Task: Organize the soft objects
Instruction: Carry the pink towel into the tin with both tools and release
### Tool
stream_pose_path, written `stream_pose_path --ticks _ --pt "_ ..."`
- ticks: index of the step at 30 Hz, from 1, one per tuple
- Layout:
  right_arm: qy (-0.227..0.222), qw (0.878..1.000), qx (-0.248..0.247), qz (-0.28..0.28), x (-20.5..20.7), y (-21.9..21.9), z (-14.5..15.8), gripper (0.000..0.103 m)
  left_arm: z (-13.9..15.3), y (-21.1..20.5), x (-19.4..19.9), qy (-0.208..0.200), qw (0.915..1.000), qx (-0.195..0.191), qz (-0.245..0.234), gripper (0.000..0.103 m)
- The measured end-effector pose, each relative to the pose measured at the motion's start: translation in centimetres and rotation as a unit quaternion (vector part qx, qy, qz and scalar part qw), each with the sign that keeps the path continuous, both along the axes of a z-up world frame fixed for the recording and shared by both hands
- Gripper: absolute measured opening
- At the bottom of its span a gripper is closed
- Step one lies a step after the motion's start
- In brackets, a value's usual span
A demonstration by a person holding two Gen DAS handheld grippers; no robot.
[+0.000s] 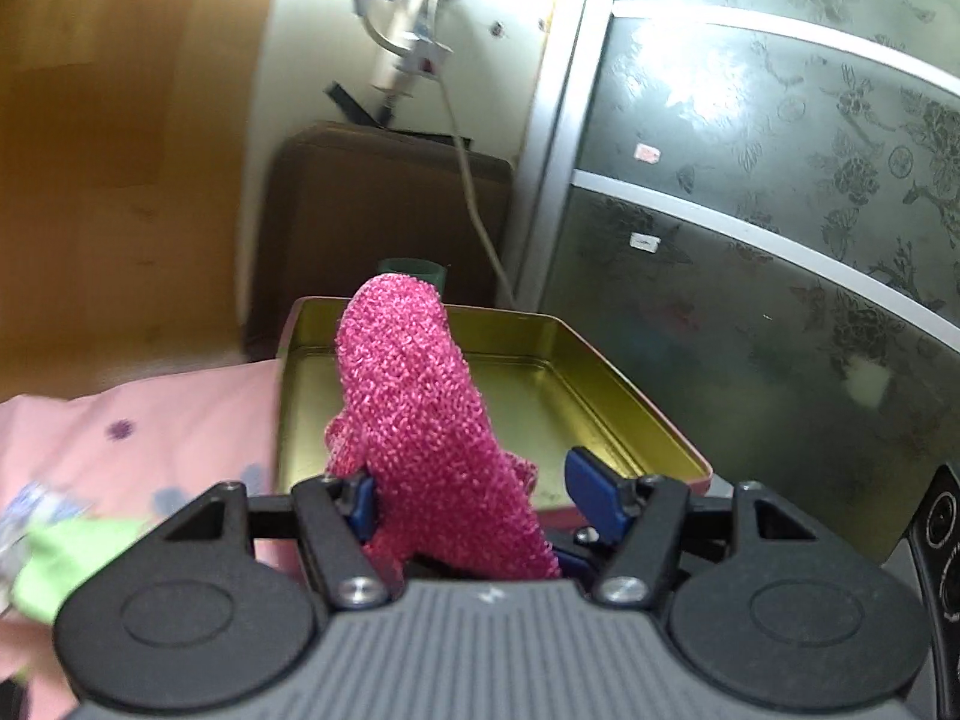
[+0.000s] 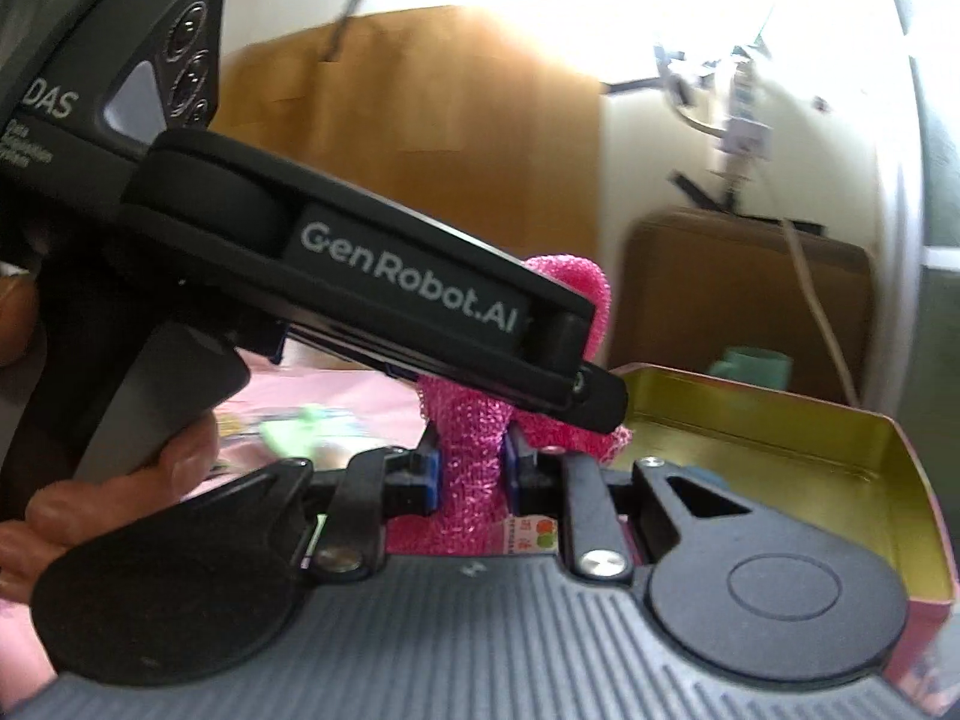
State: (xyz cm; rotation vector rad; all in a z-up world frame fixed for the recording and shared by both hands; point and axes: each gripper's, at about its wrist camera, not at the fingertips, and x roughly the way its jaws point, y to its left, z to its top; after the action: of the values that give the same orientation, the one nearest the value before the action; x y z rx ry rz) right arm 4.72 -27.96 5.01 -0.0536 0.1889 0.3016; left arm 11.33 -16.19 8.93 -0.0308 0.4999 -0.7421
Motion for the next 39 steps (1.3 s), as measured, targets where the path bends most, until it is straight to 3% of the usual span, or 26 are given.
stream_pose_path --ticks 5,9,11,13,16,22,24,25,26,27,29,30,33,39 --pt "0.017 0.999 0.021 -0.047 3.5 -2.6 -0.7 0.023 -0.5 -4.2 2.9 0.009 0.9997 0.014 -0.017 0.064" --pt "0.044 0.994 0.028 -0.092 6.3 -3.4 -1.5 0.028 -1.7 -6.5 5.4 0.023 0.9991 0.035 -0.001 0.090" --pt "0.056 0.990 0.039 -0.122 7.5 -4.1 -2.0 0.067 -2.5 -7.0 6.7 0.032 0.9981 0.047 0.023 0.092" --pt "0.048 0.986 0.051 -0.152 7.5 -4.8 -2.3 0.078 -3.2 -7.0 7.5 0.042 0.9957 0.062 0.055 0.093" --pt "0.043 0.985 0.070 -0.150 7.0 -5.5 -2.4 0.082 -3.7 -6.0 7.7 0.050 0.9948 0.059 0.066 0.098" --pt "0.017 0.986 0.051 -0.158 4.1 -4.6 -2.6 0.081 -2.9 -5.3 6.3 0.025 0.9952 0.053 0.079 0.099" --pt "0.019 0.986 0.010 -0.163 4.5 -4.0 -2.6 0.064 -2.0 -4.7 5.8 0.015 0.9955 0.040 0.085 0.099" --pt "0.033 0.985 -0.014 -0.169 4.8 -3.8 -2.7 0.040 -1.5 -4.6 5.8 0.012 0.9953 0.034 0.089 0.099" --pt "0.047 0.983 -0.030 -0.176 5.6 -3.9 -2.7 0.026 -1.1 -4.2 5.8 0.011 0.9949 0.028 0.096 0.099" --pt "0.051 0.979 -0.040 -0.194 6.4 -4.4 -2.6 0.026 -0.6 -3.7 5.8 0.013 0.9945 0.021 0.102 0.099" --pt "0.034 0.960 -0.075 -0.268 7.7 -5.4 -2.4 0.030 0.0 -2.6 5.6 0.016 0.9940 0.005 0.108 0.100" --pt "0.033 0.956 -0.065 -0.286 7.9 -6.2 -2.0 0.030 0.2 -2.0 5.2 0.016 0.9938 0.000 0.110 0.101" --pt "0.025 0.960 0.018 -0.279 6.6 -8.4 -0.7 0.030 0.2 -0.3 4.1 0.010 0.9926 0.008 0.120 0.101" --pt "0.006 0.979 0.056 -0.198 2.1 -5.4 -0.9 0.033 -2.4 4.4 1.2 0.048 0.9908 0.018 0.125 0.101"
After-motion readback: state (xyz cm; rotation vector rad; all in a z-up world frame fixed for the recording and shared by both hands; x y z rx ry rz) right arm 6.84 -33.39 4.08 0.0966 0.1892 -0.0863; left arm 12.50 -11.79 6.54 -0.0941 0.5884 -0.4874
